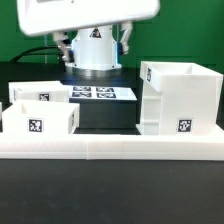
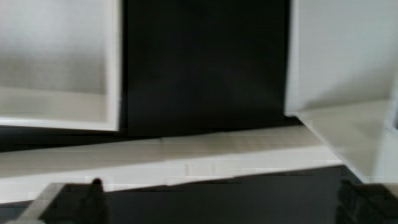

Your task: Assemble drawer

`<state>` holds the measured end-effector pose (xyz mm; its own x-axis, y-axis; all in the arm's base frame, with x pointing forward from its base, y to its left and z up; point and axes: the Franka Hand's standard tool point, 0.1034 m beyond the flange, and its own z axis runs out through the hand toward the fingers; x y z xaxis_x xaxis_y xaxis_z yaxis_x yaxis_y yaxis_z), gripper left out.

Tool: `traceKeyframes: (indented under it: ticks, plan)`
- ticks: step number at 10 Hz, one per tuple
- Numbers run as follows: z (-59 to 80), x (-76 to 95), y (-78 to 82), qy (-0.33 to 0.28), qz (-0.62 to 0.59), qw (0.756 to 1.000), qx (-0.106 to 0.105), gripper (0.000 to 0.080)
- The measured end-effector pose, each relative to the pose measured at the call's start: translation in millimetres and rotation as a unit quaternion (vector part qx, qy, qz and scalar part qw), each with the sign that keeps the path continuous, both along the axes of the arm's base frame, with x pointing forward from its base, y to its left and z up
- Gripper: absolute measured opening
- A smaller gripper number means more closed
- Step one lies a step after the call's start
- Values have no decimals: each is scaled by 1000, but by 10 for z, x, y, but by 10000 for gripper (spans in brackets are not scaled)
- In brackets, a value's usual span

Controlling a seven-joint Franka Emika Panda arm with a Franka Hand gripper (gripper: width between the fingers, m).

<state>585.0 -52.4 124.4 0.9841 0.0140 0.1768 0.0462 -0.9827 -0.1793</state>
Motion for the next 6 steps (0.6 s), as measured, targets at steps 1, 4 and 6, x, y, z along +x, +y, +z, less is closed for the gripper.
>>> traceKeyframes:
  ticks: [1, 4, 6]
  plan:
    - [-2, 3, -34, 4, -17, 1000, 0, 648]
    - [-14, 1, -12, 5, -15, 1000, 1, 648]
    - [-34, -29, -55, 24, -42, 999, -16, 648]
